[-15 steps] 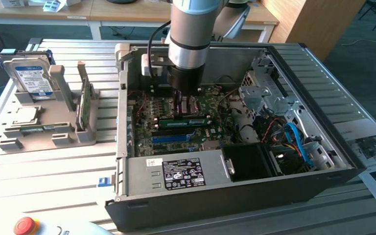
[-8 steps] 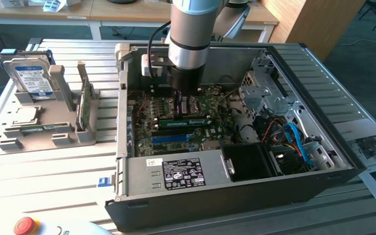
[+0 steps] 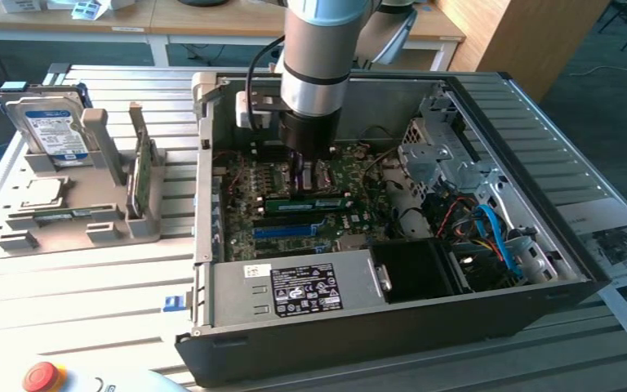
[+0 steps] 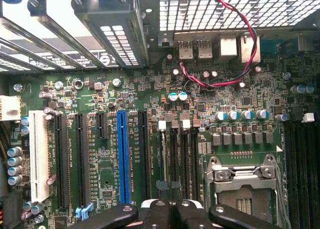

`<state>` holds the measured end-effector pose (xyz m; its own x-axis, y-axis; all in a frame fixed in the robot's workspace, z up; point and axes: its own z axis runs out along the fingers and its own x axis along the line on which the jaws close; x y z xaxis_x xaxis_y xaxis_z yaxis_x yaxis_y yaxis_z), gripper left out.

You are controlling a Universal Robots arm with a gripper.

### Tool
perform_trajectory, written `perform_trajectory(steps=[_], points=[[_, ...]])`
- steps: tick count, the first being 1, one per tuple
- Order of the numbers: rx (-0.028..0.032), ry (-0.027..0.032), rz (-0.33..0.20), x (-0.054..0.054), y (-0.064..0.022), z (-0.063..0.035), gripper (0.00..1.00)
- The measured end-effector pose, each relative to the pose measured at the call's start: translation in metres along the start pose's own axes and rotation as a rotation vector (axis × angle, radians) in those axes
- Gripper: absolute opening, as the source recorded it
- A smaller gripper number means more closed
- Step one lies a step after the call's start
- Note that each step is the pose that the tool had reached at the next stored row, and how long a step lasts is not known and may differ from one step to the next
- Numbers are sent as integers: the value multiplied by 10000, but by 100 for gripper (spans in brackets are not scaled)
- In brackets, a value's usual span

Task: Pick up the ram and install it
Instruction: 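Press down the ram until it locks into place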

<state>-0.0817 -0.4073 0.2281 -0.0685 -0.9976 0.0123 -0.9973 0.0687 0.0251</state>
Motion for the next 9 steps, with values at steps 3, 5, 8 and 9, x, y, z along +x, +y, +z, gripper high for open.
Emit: perform_trajectory(steps=[3,5,8,9], points=[[1,-2,0,0,0,6,10],[-1,1,0,0,0,9,10],[-1,1,0,0,0,9,10],[-1,0,0,0,0,10,10]])
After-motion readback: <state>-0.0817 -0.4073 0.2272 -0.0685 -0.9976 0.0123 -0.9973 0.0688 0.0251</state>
